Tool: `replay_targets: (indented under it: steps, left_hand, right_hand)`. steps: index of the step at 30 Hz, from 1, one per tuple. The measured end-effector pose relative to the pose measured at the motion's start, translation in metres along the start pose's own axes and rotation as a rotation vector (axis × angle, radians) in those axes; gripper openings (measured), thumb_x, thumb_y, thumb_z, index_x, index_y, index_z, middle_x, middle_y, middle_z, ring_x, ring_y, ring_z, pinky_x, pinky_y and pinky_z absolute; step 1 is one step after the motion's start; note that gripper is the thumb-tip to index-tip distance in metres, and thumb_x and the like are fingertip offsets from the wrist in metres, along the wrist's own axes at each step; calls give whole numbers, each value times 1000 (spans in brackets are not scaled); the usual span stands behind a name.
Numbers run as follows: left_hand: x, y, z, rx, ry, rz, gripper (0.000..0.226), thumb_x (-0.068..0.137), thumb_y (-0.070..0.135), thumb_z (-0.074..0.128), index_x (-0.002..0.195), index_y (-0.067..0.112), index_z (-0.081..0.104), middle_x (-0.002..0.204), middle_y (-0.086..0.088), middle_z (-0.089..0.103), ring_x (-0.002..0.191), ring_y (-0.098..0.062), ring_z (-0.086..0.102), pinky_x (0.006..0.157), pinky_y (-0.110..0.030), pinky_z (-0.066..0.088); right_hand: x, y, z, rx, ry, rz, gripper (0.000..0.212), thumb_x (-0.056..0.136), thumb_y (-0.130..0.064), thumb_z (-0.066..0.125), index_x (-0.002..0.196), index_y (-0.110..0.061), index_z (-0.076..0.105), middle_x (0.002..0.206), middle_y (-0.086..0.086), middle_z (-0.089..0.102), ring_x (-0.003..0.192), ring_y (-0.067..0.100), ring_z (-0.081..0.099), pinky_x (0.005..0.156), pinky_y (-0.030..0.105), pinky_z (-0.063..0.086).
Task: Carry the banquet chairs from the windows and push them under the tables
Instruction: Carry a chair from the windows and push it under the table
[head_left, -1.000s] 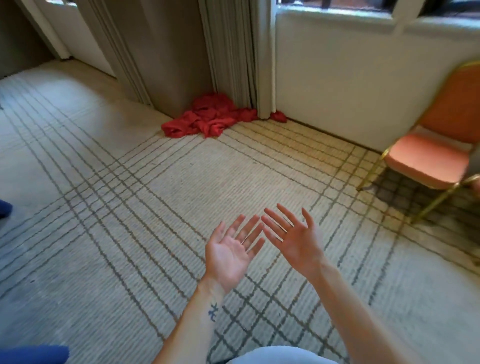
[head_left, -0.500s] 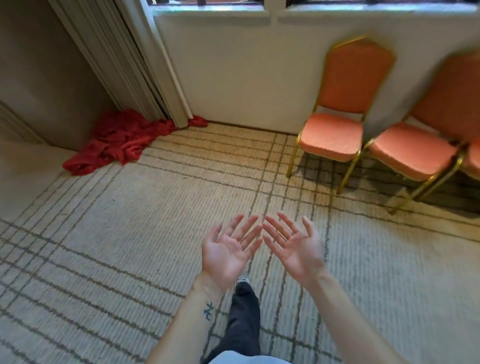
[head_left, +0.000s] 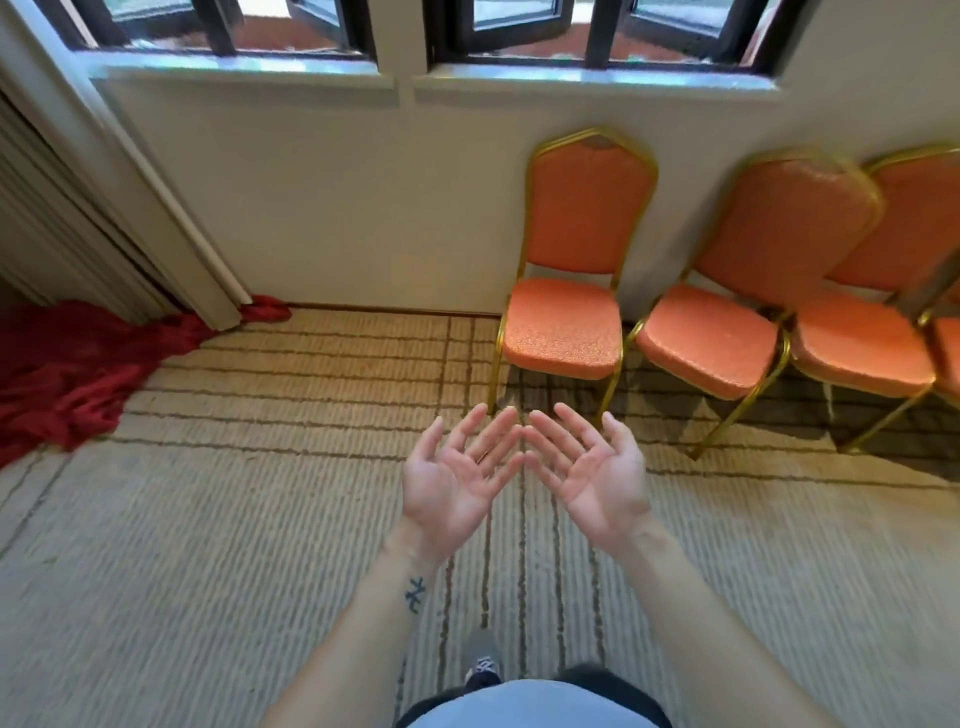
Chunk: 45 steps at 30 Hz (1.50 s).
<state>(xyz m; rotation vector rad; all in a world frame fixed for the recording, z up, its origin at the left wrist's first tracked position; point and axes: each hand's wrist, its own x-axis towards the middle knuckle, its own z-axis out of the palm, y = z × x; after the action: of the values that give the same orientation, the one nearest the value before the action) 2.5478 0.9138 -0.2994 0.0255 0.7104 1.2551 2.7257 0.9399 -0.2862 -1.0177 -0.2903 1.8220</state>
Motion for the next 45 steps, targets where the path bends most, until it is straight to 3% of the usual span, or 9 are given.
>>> replay_targets:
  steps: [13,24,36,45]
  left_hand:
    - [196,56,59,34,91,33,56,107,44,34,150,9,43,144,-24,58,134,-42,55,122,-56,29]
    - [359,130,162,18,90,100,57,107,45,33,150,8,44,143,-26,57,133,-44,55,120,-56,32]
    - [505,230,173,64,125,34,57,107,47,32,149,11,46,143,-22,59,131,-41,58,120,-56,32]
    - [643,352,189,147,36,-88,55,108,44,31,148,11,47,141,-21,61,130,-40,59,119,-56,33]
  right_hand:
    - [199,-87,28,85,51,33,55,106,-47,36,142,-9,53,133,20,66,123,37,64,113,53,42]
    - [370,-208,97,47,-55,70,56,106,-47,36,143,-8,52,132,19,67,122,36,65,114,53,41]
    - [526,-231,159,96,52,55,55,107,-45,34,143,-7,51,132,20,67,121,37,65,115,54,40]
    - [649,-260,243,138,167,-104,54,107,-44,32,144,-8,51,130,18,68,121,36,66,115,52,40]
